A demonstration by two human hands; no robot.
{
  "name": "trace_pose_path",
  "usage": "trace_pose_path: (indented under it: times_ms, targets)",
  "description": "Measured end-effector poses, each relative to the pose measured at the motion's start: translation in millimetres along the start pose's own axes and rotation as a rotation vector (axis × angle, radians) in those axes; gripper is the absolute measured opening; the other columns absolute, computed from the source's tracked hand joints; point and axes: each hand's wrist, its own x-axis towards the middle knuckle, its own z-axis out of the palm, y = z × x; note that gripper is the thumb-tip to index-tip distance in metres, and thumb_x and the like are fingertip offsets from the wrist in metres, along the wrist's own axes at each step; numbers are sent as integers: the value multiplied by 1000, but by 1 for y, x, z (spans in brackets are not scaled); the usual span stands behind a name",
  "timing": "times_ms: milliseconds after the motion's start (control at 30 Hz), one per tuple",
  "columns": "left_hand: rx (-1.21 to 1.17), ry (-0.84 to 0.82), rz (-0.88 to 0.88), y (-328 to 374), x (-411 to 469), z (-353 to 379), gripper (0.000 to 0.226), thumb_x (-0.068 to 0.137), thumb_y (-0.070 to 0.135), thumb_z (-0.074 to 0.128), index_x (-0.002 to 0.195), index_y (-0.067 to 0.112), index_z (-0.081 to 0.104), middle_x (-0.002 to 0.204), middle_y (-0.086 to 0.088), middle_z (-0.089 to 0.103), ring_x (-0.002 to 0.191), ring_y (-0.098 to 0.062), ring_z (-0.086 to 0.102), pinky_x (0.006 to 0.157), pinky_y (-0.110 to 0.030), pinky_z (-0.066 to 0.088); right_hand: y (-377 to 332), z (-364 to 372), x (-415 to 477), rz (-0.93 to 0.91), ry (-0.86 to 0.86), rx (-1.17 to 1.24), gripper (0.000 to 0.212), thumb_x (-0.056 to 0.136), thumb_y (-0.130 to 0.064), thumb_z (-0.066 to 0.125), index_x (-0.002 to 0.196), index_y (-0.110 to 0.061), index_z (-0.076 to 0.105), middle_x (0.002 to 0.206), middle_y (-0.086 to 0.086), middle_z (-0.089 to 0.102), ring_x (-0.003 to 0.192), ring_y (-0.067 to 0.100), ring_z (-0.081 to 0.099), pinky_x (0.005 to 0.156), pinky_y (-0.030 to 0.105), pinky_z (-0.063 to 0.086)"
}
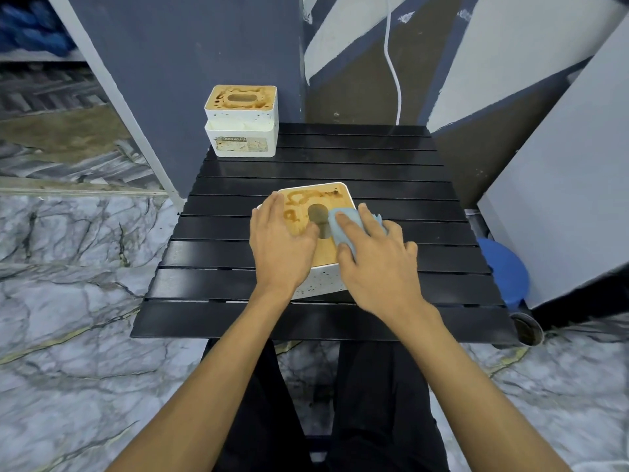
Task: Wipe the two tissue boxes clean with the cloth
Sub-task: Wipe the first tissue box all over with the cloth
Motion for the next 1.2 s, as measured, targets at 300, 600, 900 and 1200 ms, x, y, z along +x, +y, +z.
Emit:
trace_pose_path:
  times_ms: [300, 600, 900, 1200]
  targets:
    - [-57, -30, 2, 2, 4, -6, 65, 84, 33, 70, 142, 12, 51, 148, 2, 48, 138, -15, 42, 108, -23, 27, -3, 2, -4, -1, 31, -15, 49, 99, -38, 36, 148, -34, 32, 161, 3, 21, 130, 32, 35, 90, 51, 39]
    - [-45, -73, 24, 0, 4, -7, 63, 84, 27, 71, 142, 12, 52, 148, 3, 50, 137, -12, 42, 107, -16, 24, -1, 3, 34, 23, -19, -29, 51, 99, -37, 35, 150, -31, 29, 162, 4, 17, 129, 36, 35, 96, 51, 35]
    - [-100, -68, 37, 5, 1, -9, 64, 79, 34, 69, 137, 11, 55, 143, 3, 53, 131, -11, 46, 101, -15, 25, -4, 8, -11, 23, 71, -25, 51, 98, -38, 37, 148, -32, 31, 161, 3, 20, 128, 33, 35, 88, 50, 39]
    - [-117, -48, 4, 2, 3, -6, 64, 79, 24, 75, 139, 12, 55, 142, 5, 54, 129, -8, 47, 101, -14, 27, -4, 6, 4, 39, 45, 10, 55, 100, -38, 35, 152, -26, 21, 162, 1, 16, 132, 32, 32, 93, 52, 38]
